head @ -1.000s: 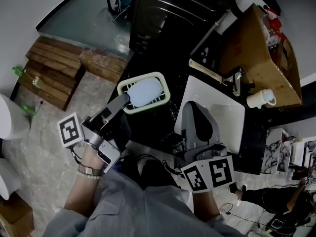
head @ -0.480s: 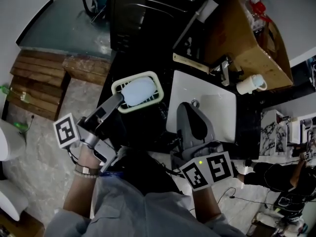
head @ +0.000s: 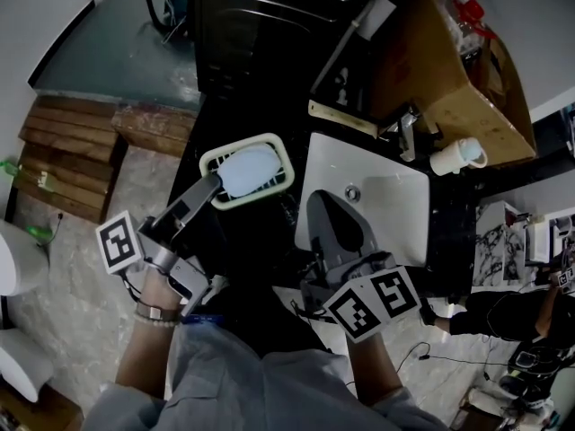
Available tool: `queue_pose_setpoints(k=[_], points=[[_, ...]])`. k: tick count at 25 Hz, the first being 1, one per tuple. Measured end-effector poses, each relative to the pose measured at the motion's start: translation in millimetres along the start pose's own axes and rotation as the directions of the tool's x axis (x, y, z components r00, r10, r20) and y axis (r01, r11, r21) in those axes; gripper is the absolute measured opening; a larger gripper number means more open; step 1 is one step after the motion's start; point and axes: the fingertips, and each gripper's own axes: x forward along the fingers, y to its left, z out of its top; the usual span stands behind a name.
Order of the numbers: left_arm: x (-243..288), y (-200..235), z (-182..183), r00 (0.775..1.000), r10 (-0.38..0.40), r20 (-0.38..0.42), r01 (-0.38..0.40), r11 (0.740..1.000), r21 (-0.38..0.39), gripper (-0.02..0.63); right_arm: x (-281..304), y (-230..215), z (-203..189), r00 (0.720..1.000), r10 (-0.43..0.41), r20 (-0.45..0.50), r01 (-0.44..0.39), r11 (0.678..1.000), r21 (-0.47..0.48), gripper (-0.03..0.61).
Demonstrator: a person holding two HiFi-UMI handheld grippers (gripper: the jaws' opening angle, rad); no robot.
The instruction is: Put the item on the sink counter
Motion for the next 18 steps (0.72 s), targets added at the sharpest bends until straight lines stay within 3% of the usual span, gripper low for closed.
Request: queue_pose_setpoints(k=[5, 10, 18], points=[[1, -1, 0, 1.000, -0.012, 0.004, 0.012, 1.000, 0.005, 0.086, 11, 2, -10, 0.996, 0.081, -0.039, -0.076, 0.989, 0.130, 0.090], [1, -2, 1, 1.000, -0.014, 0.007, 0.014, 1.000, 0.015, 0.086, 22, 5, -15, 0.985, 0.167, -0.036, -0.148, 0.939, 0.309, 0.141], [1, 4, 1, 1.000, -0.012, 0.015, 0.012, 1.000, 0.017, 0.086, 38, 5, -25, 0.970, 0.233, -0.064, -0.196, 0.912, 0.361, 0.142]])
